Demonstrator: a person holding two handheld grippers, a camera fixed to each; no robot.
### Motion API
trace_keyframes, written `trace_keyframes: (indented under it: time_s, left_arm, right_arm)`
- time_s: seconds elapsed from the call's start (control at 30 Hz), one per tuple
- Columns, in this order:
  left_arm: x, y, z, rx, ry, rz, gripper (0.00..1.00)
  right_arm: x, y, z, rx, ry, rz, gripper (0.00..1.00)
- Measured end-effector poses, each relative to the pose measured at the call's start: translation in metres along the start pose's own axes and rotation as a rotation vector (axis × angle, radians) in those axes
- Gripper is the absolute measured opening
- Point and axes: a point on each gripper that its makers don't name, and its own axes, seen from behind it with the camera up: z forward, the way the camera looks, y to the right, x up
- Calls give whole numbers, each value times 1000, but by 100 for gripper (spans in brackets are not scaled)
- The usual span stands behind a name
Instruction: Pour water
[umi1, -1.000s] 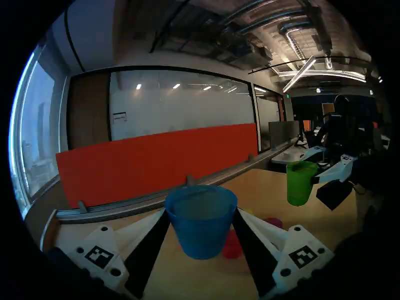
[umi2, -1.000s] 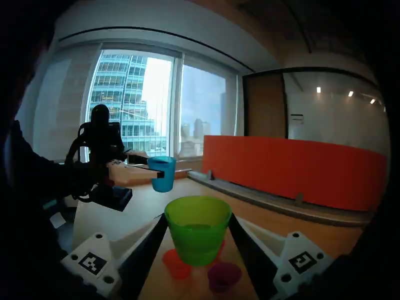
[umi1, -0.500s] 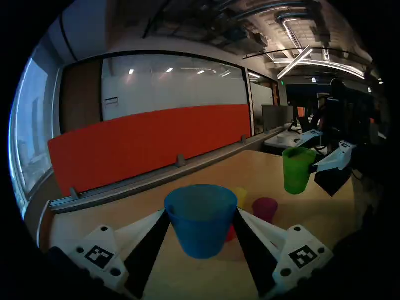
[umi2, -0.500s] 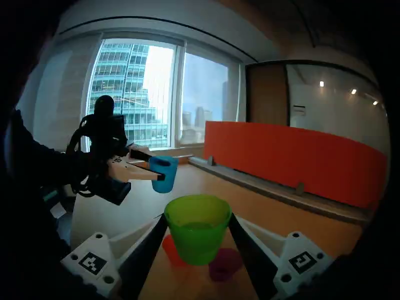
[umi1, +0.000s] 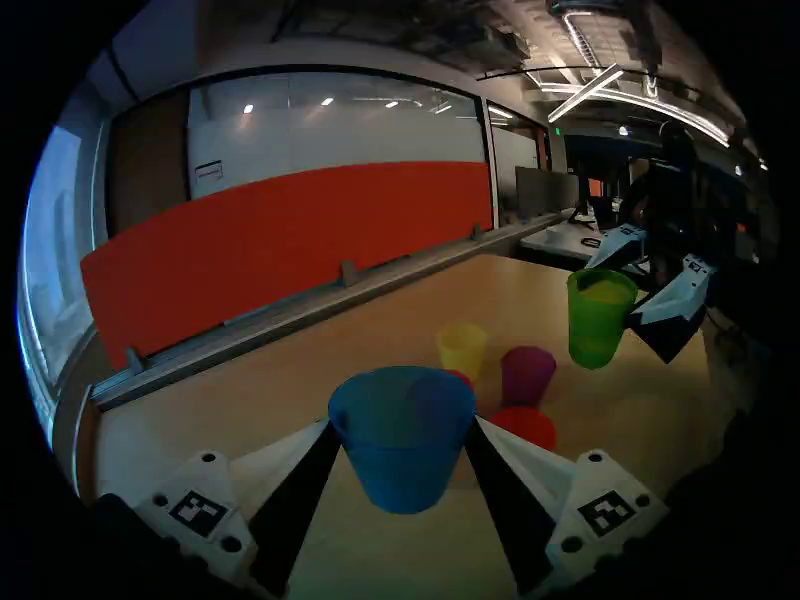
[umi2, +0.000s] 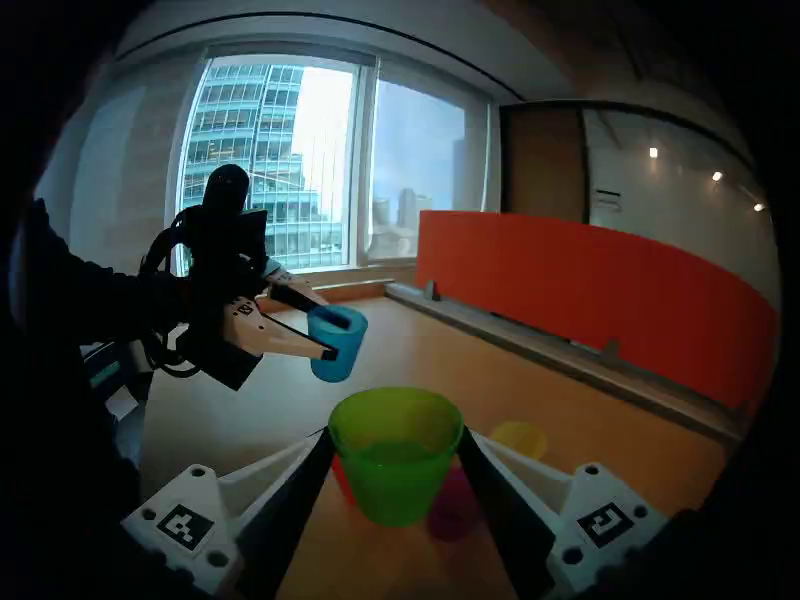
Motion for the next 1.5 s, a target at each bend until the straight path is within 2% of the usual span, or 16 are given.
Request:
trace_keyframes:
  time_s: [0.3,0.6,0.87,1.27,1.5]
  left_arm:
    - [-26,7,7,-35,-88,39,85]
    - [-47,12,14,-71,-156,43,85]
    - [-65,17,20,-106,-225,82,85]
    - [-83,18,33,-146,-292,86,86]
    - [-88,20,38,-155,-295,88,86]
  right_arm:
    - [-25,-6,2,27,-73,-9,91]
    - [-43,-9,5,49,-130,-12,91]
    - [-63,-14,12,74,-190,-26,91]
    - [-91,-19,20,104,-271,-36,91]
    - [-103,-18,25,107,-304,-44,91]
